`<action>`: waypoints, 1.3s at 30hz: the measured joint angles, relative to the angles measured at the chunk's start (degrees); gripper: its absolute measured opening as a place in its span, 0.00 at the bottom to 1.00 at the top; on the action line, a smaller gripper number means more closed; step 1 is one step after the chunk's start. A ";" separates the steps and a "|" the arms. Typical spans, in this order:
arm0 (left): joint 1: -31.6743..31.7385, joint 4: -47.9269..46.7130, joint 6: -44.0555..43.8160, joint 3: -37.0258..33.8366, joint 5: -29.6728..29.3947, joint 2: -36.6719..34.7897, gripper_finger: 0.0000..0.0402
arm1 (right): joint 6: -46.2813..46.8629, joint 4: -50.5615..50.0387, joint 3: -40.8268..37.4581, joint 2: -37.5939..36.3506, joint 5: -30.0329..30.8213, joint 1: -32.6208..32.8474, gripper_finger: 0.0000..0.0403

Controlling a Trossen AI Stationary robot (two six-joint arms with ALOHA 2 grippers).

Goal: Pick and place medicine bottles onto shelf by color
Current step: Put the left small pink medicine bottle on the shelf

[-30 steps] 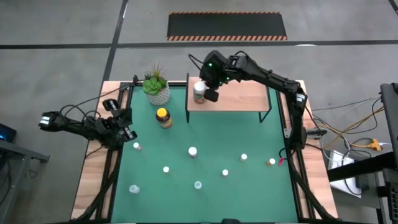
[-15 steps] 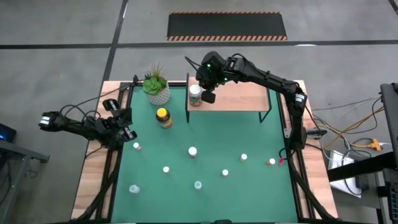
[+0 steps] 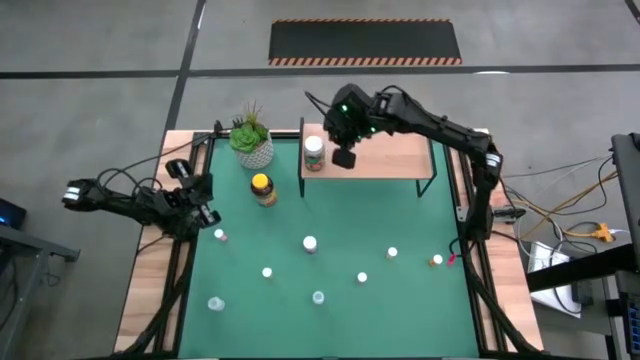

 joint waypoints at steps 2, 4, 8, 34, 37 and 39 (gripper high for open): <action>0.01 -0.69 -0.04 0.00 0.01 0.59 0.00 | 0.50 0.94 -3.62 -2.51 0.00 2.62 0.02; 0.00 -1.65 -0.14 0.00 0.01 1.42 0.00 | 0.82 3.52 -8.67 -5.57 0.89 5.88 0.02; 0.00 -1.90 -6.57 0.00 0.05 4.01 0.00 | 0.56 12.83 -22.18 -13.72 1.97 12.40 0.02; -0.50 1.07 -56.95 17.20 9.61 39.61 0.00 | -15.99 77.15 -79.54 -38.65 -13.99 21.10 0.02; -0.51 -0.38 -59.86 18.85 8.89 42.83 0.00 | -16.27 80.26 -82.21 -40.09 -18.87 20.95 0.02; -0.57 -0.31 -60.91 19.99 8.36 45.05 0.00 | -16.45 82.82 -83.86 -40.83 -19.20 20.84 0.02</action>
